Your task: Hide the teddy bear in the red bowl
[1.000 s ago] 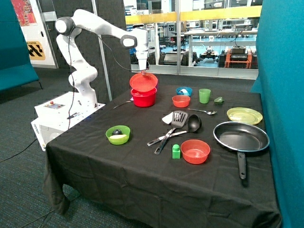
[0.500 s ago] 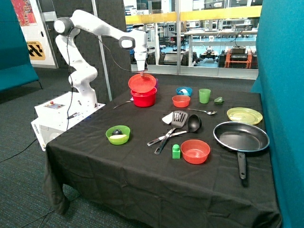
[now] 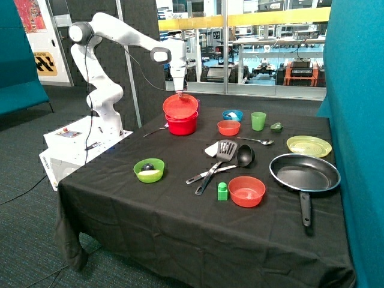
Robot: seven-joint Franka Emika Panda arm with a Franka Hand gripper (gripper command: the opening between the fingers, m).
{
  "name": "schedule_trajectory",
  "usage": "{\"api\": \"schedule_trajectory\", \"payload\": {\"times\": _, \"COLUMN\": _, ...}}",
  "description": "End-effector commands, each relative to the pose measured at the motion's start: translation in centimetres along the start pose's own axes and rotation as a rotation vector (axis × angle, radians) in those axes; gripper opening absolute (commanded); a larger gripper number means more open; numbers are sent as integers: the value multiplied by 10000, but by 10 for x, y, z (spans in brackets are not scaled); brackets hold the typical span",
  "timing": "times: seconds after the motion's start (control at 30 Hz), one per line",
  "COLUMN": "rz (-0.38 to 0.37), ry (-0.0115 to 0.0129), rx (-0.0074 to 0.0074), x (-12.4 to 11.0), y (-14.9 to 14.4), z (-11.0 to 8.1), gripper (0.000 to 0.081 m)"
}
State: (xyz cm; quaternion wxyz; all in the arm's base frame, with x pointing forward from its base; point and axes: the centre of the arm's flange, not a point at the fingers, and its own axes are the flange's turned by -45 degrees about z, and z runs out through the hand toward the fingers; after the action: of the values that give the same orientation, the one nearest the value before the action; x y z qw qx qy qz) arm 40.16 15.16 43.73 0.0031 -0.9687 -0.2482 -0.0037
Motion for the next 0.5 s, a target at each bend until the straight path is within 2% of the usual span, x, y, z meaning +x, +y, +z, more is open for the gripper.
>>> {"api": "schedule_trajectory", "payload": {"times": 0.0, "rz": 184, "ry": -87, "rx": -42, "x": 6, "y": 7, "z": 7, "gripper": 0}}
{"api": "schedule_trajectory", "payload": {"times": 0.47, "rz": -179, "ry": -88, "rx": -41, "x": 13, "y": -11, "z": 10, "gripper": 0}}
